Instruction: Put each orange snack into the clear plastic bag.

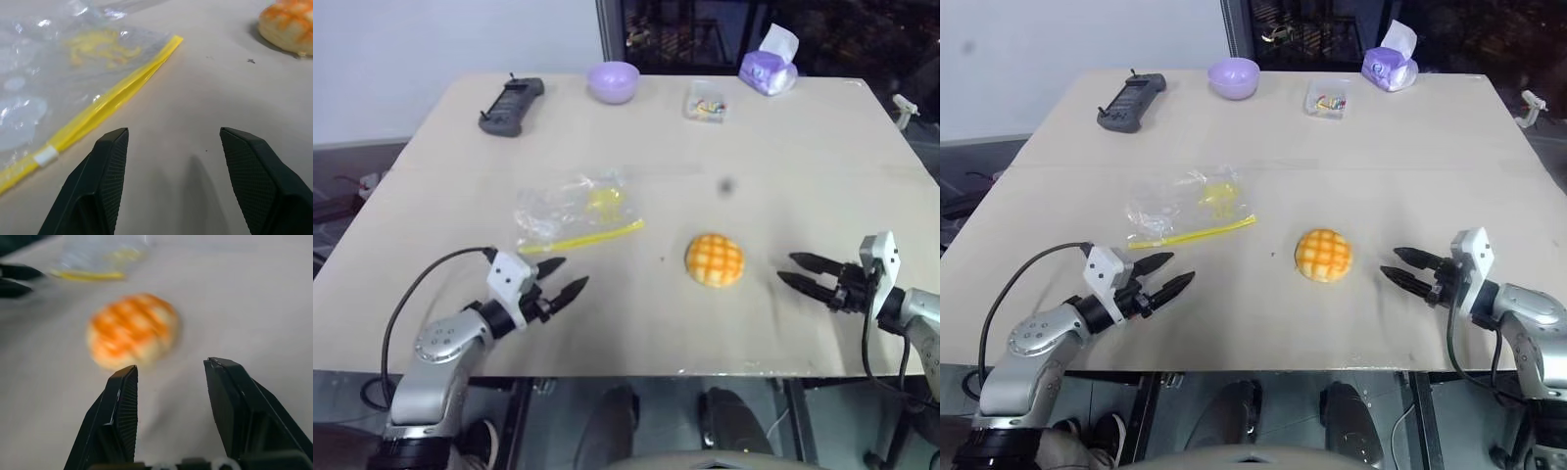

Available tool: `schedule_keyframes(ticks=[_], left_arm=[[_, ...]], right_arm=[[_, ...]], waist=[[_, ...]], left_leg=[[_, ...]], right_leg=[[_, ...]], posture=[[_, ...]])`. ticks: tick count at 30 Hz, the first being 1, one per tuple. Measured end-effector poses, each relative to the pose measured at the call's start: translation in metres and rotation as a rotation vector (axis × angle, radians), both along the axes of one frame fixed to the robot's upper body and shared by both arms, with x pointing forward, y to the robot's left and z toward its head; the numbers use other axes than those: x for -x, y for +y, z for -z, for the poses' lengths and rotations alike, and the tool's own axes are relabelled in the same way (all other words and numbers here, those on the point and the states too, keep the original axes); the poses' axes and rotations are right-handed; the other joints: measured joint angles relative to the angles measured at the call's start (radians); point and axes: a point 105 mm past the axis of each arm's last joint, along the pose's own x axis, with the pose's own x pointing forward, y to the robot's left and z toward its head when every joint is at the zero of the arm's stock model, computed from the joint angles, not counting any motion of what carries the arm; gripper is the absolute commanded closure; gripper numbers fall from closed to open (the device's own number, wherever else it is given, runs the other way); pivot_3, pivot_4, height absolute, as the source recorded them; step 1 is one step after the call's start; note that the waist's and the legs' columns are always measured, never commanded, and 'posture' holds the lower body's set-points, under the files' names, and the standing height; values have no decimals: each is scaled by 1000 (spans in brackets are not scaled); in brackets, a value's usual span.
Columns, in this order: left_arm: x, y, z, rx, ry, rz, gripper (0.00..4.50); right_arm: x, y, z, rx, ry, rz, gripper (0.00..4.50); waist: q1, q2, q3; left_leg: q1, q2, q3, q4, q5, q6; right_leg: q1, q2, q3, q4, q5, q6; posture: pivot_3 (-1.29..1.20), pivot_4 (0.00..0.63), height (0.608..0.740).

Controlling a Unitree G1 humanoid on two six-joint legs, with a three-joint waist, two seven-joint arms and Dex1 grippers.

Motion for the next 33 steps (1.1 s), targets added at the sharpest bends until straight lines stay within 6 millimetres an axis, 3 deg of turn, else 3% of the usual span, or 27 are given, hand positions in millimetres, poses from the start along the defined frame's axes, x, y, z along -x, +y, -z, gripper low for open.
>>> schedule_keyframes(ticks=[4,7,11,20,23,25,33], left_arm=[[-15,17,-24,63,-29,-93,1344],[-26,45,-44,82,-63,-197,1344],[-35,73,-42,103,-19,-314,1344],[-51,88,-34,206,105,-435,1344],[-54,95,-19,222,168,-485,1344],[-60,91,-9,247,209,-483,1344],[-86,79,-11,299,232,-463,1344]], right_arm=[[-3,15,-21,-70,-45,-50,2173],[-5,22,-36,-78,-92,-76,2173],[-6,24,-35,-64,-79,-79,2173],[-8,24,-34,-32,-81,-74,2173],[-8,24,-33,-32,-80,-70,2173],[-9,24,-33,-33,-79,-69,2173],[-12,27,-34,-40,-86,-64,2173]], waist=[[0,0,0],[-1,0,0],[1,0,0],[-3,0,0],[-3,0,0],[1,-1,0],[4,1,-1]], left_leg=[[0,0,-1,0,0,0],[0,0,0,0,0,0],[-1,-1,0,0,0,0],[-1,0,-1,0,0,0],[-1,0,-1,0,0,0],[-1,-1,-1,0,0,0],[0,-2,-2,0,0,0]], right_leg=[[0,0,0,0,0,0],[0,0,0,0,0,0],[0,0,-1,-1,0,0],[0,0,-1,0,0,0],[0,0,-1,0,0,0],[0,0,-1,0,0,0],[0,-1,-2,1,0,0]], posture=[[0,150,740],[0,150,740],[0,150,740],[0,150,740],[0,150,740],[0,150,740],[0,150,740]])
